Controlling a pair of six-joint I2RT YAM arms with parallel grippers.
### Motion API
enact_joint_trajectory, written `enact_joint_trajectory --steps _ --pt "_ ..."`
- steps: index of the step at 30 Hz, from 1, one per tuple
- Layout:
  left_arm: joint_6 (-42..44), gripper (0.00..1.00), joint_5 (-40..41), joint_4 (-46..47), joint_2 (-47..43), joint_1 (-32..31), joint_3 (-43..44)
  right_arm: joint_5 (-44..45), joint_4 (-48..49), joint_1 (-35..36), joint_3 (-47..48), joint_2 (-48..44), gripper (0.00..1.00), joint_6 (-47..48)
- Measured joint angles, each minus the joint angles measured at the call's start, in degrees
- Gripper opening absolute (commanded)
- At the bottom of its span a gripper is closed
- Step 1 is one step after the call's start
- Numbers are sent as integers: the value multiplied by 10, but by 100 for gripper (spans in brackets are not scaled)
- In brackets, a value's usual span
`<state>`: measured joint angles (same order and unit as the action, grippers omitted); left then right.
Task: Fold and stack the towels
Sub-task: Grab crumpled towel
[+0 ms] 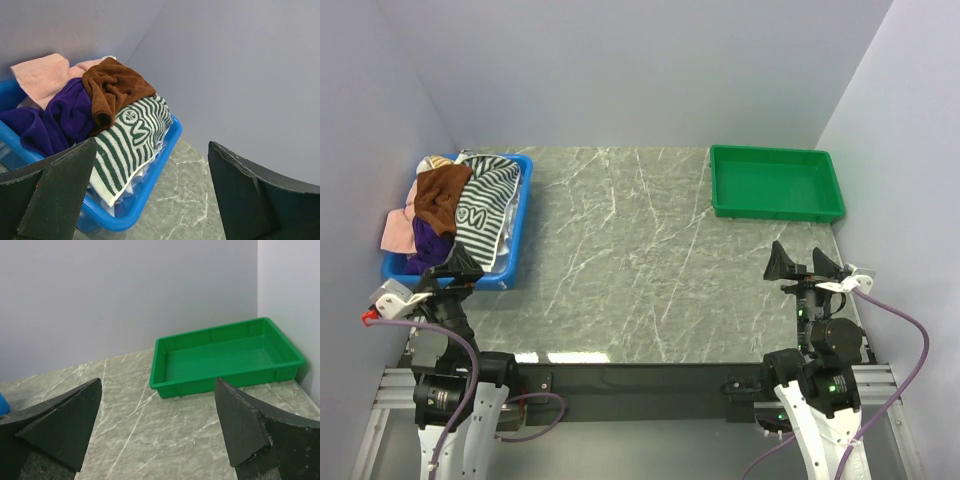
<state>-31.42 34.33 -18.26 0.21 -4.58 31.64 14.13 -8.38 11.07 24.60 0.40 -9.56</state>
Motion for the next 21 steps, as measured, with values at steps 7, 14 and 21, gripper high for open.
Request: enact_joint_trajectory --steps 7,14,21 --pt "-35 99 -9 -17 17 0 15 15 -5 1 6 0 100 -11" --pt "-95 100 -42 -52 252 0 114 32 -18 29 6 0 100 -28" --pt "-129 99 -45 -136 551 2 294 60 -22 62 6 0 100 -28"
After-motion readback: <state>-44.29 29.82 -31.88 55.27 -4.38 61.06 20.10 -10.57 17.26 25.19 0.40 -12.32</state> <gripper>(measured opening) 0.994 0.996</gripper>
